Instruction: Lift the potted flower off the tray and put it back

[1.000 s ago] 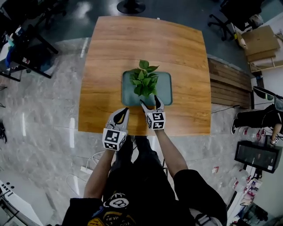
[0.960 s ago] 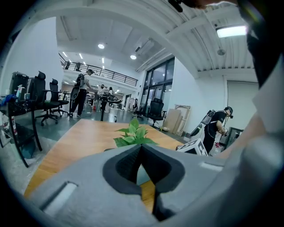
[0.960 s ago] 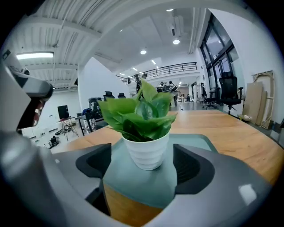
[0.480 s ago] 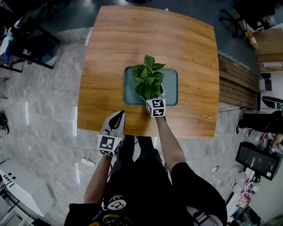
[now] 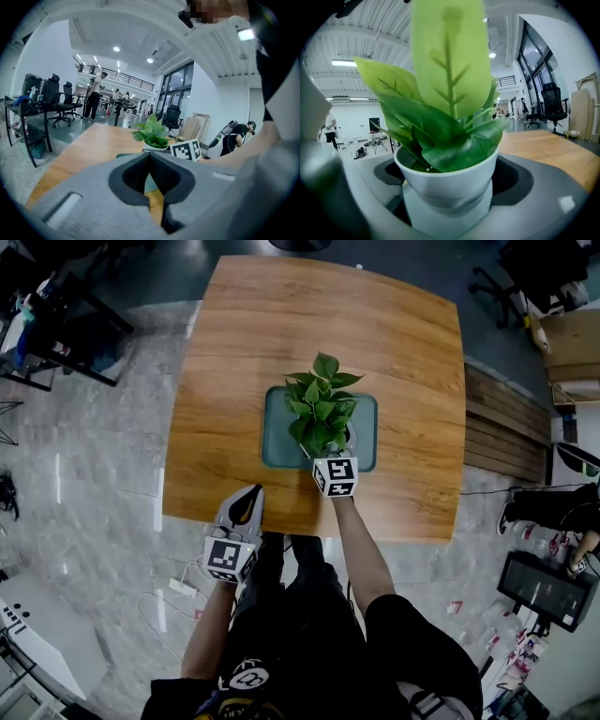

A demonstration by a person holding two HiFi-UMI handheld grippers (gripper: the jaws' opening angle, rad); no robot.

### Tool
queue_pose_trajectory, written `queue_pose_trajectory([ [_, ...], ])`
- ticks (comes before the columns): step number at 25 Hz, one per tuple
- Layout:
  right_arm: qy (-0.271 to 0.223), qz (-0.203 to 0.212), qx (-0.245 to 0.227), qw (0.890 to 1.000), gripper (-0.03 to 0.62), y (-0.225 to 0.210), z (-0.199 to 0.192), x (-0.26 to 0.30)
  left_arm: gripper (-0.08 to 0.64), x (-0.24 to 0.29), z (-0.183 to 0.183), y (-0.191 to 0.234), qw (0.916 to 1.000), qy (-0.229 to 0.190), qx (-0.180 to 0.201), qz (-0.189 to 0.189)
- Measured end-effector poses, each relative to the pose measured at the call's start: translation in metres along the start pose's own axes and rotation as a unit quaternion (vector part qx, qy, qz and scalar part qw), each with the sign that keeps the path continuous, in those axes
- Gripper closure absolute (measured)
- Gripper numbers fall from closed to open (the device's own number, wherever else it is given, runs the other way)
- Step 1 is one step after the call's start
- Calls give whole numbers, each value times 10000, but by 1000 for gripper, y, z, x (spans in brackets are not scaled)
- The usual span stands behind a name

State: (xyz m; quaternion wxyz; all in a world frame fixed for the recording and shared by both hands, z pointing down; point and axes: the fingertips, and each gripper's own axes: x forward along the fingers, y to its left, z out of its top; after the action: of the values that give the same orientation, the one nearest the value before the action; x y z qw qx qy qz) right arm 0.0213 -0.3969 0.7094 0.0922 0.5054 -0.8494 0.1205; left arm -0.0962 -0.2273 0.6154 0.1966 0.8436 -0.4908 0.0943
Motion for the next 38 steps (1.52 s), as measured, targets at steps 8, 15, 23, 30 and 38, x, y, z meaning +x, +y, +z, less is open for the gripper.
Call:
queue_pose_trajectory([
  [8, -547, 303, -404, 9972, 52, 21, 121, -72, 561, 3, 82, -20, 9985, -525, -56, 167],
  [15, -574, 140, -224, 9980, 52, 28, 206, -149, 561, -15, 154, -58, 9975, -682, -78, -169],
  [23, -681, 349, -77, 9970, 52, 39, 252, -199, 561, -18, 199, -98, 9943, -1008, 258, -251],
  [30, -700, 509, -68, 9962, 52, 50, 263, -203, 561, -25, 218, -106, 9925, -1099, 491, -219],
  [38, -667, 595, -72, 9960, 51, 55, 258, -201, 561, -40, 223, -110, 9891, -1381, 467, -207],
])
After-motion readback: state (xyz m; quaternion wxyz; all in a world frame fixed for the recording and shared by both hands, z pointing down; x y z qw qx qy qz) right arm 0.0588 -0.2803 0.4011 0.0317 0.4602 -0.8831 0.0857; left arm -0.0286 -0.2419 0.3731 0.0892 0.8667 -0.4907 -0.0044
